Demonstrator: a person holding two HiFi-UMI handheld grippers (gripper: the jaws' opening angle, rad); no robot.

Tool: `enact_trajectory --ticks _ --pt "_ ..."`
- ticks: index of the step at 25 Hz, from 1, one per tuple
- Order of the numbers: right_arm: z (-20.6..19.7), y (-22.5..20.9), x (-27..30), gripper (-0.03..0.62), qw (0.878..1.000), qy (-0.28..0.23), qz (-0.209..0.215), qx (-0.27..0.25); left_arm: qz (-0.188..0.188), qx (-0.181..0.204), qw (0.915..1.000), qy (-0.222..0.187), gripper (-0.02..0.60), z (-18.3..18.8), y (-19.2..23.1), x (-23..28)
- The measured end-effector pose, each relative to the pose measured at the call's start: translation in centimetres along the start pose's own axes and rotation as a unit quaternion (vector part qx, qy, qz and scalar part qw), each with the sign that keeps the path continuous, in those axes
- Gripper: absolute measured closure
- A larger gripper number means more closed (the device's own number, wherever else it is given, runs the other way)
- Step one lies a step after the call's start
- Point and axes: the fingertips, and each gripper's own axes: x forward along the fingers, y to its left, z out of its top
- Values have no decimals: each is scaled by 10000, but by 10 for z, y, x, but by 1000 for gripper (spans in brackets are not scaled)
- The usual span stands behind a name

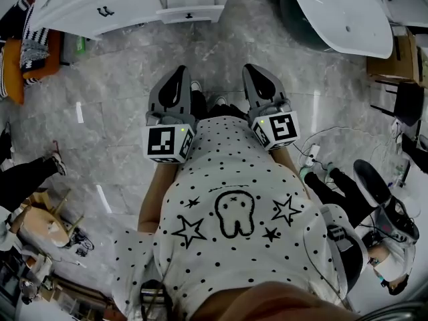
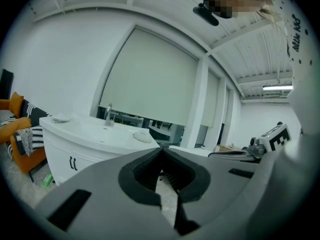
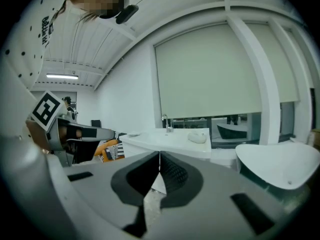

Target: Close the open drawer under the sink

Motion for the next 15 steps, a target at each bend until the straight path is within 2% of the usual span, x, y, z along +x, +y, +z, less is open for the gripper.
enact_trajectory --ticks 5,15 --pt "4 0 1 579 10000 -64 23 31 -133 -1 9999 20 575 2 -8 1" --pt "4 0 1 579 9998 -147 -12 141 -303 324 9990 77 575 5 -17 2"
